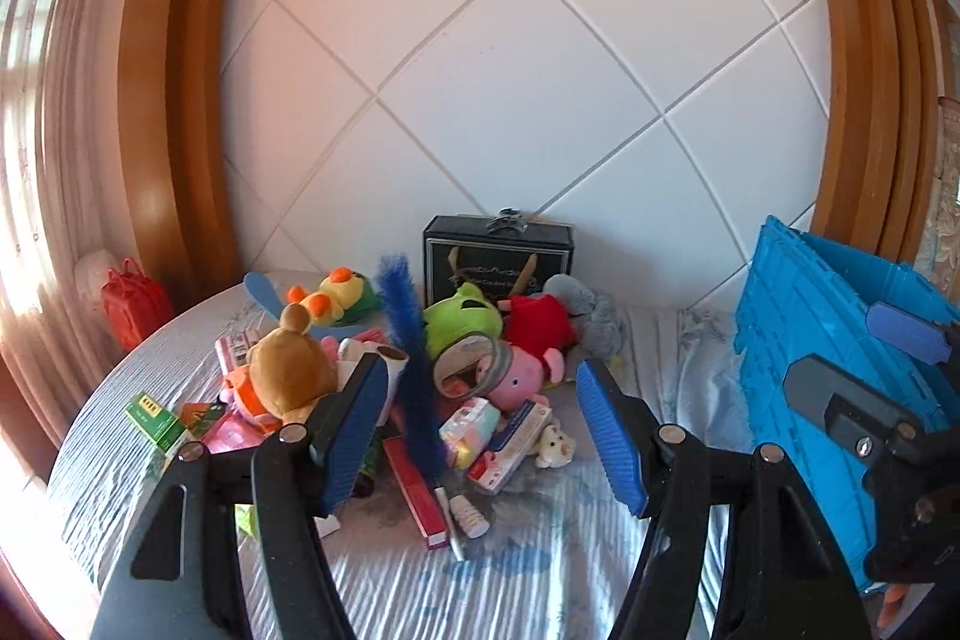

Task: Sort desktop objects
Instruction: 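Withdraw both tools from the crate back toward the pile, then reach the left tool to the red box and the right tool to the blue duster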

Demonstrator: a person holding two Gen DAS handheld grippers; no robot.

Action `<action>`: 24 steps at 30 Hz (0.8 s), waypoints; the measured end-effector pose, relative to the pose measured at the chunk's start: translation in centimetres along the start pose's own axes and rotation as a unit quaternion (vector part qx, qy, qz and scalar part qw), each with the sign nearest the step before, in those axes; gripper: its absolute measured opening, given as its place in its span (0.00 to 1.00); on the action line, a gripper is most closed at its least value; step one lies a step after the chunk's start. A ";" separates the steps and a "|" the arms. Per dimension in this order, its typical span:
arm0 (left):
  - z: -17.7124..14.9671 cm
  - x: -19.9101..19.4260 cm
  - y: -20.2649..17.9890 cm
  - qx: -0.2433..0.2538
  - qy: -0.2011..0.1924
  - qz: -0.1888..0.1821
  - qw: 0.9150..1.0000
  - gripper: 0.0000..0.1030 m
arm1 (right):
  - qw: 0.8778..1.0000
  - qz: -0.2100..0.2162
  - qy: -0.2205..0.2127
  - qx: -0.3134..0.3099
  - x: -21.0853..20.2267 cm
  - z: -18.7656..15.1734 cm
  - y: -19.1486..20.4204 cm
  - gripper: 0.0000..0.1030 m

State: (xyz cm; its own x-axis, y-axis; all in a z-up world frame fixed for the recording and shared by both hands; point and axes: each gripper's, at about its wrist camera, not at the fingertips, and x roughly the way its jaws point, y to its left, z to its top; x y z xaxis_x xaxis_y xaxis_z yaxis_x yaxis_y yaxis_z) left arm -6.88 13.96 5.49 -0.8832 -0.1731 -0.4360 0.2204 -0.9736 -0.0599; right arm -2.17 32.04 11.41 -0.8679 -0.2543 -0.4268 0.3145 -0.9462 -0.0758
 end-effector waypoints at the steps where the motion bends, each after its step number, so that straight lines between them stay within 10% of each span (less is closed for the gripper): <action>1: -0.3 0.4 0.8 -0.006 0.008 0.006 1.000 0.63 | 1.000 0.010 0.010 0.000 1.0 -0.3 0.5 1.00; 11: -5.3 8.1 7.8 -0.046 0.130 0.068 0.988 0.63 | 0.992 0.036 0.123 -0.014 11.2 -4.5 3.2 1.00; 24: -14.0 18.2 14.6 -0.107 0.292 0.097 0.946 0.63 | 0.962 0.035 0.270 -0.022 21.8 -11.0 2.6 1.00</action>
State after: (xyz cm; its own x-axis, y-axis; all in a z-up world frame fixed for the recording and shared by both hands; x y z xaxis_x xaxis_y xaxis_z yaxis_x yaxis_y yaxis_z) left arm -13.92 -1.31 -15.87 -0.4527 -0.1724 -0.8748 0.4881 -0.8690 -0.0814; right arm -16.01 26.26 -8.01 -0.5218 -0.1652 -0.8369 0.3919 -0.9178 -0.0632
